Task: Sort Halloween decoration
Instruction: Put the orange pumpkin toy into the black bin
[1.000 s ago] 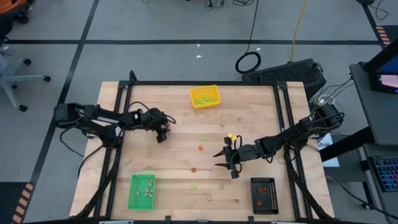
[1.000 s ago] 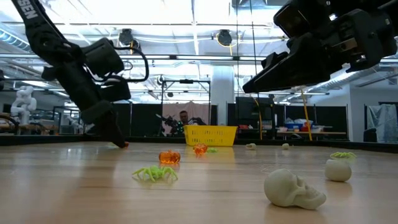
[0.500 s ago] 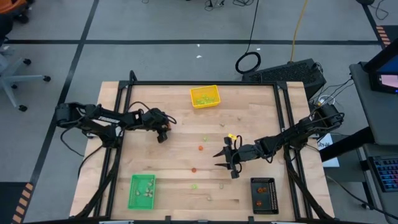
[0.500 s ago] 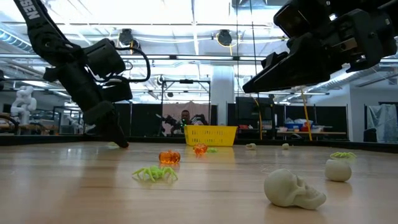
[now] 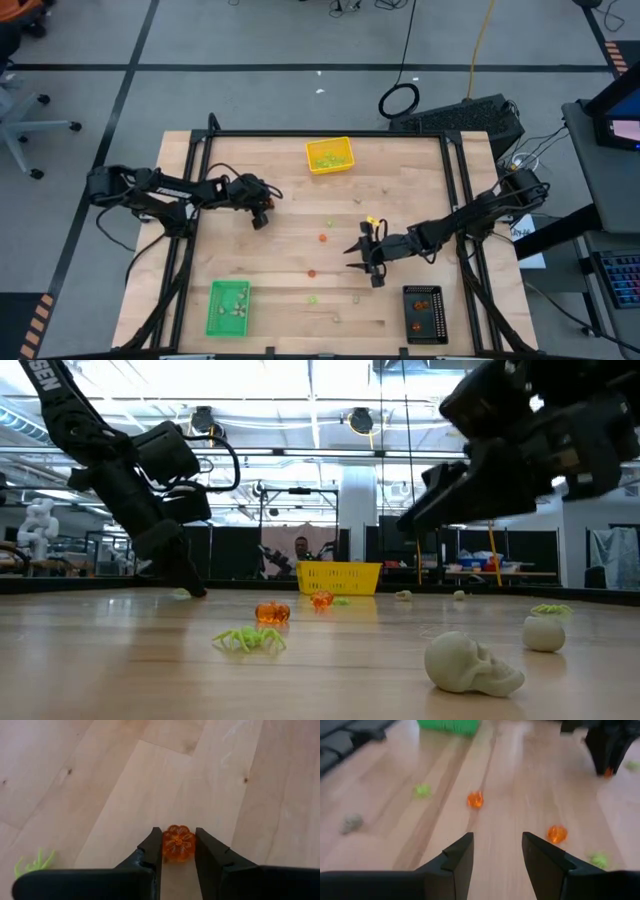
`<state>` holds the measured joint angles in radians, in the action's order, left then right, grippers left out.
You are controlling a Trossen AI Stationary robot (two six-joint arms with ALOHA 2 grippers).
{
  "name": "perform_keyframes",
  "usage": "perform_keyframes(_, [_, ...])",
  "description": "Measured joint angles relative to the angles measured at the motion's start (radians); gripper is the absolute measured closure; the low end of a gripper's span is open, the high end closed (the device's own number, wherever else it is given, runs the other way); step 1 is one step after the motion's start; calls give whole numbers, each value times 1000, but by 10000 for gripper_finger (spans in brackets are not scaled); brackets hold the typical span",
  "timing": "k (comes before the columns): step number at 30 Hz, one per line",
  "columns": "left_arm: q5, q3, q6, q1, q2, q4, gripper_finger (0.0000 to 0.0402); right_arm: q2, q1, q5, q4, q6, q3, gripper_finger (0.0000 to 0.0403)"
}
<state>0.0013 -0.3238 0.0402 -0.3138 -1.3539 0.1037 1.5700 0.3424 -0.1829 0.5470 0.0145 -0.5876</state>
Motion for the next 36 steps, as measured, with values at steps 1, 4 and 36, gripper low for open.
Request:
perform_keyframes(1, [9, 1, 2, 0, 6, 1, 326, 13, 0, 0, 3, 3, 0, 250])
perform_keyframes(4, [53, 3, 4, 0, 29, 9, 326, 59, -1, -2, 61, 1, 0, 250])
perform_keyframes(36, [266, 0, 137, 382, 125, 589, 324, 162, -71, -79, -56, -789, -408, 192])
